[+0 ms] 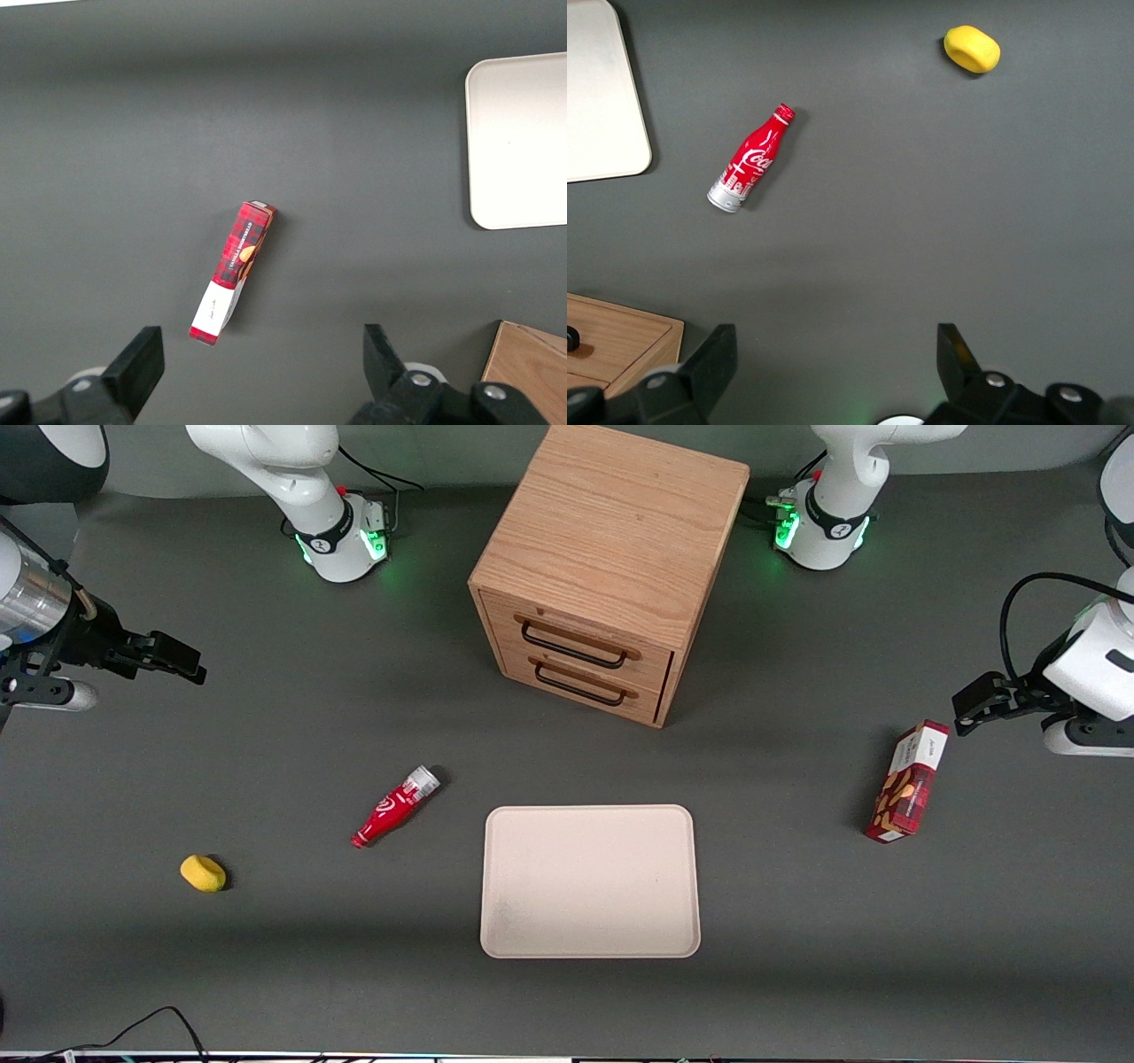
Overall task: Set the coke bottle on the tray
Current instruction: 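Move the right gripper down over the red Coca-Cola bottle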
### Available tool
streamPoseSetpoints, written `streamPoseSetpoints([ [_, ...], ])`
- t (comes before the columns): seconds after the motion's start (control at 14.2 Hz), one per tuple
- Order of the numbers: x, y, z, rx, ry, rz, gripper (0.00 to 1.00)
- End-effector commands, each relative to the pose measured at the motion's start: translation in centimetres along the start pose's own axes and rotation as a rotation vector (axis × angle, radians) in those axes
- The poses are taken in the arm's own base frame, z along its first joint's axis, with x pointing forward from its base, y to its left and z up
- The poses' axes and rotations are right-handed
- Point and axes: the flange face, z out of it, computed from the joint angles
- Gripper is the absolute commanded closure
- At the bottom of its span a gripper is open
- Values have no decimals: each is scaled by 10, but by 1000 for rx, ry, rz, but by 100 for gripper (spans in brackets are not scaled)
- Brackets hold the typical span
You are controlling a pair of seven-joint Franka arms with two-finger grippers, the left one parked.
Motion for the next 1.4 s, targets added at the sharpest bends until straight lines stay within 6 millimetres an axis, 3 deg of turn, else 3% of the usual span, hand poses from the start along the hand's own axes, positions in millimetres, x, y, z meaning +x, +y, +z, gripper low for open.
streamPoseSetpoints([
  [0.0, 2, 0, -5, 9, -11, -12, 0],
  [0.21, 11, 0, 7, 10, -22, -12, 0],
  [0.49, 43, 4, 47, 30, -66, 2, 0],
  [0.7, 75, -10, 92, 147, -89, 182, 0],
  [0.91, 85, -75, 124, 119, -71, 368, 0],
  [1.12, 92, -125, 175, 13, -26, 534, 0],
  [1.33, 94, -146, 229, 2, -46, 653, 0],
])
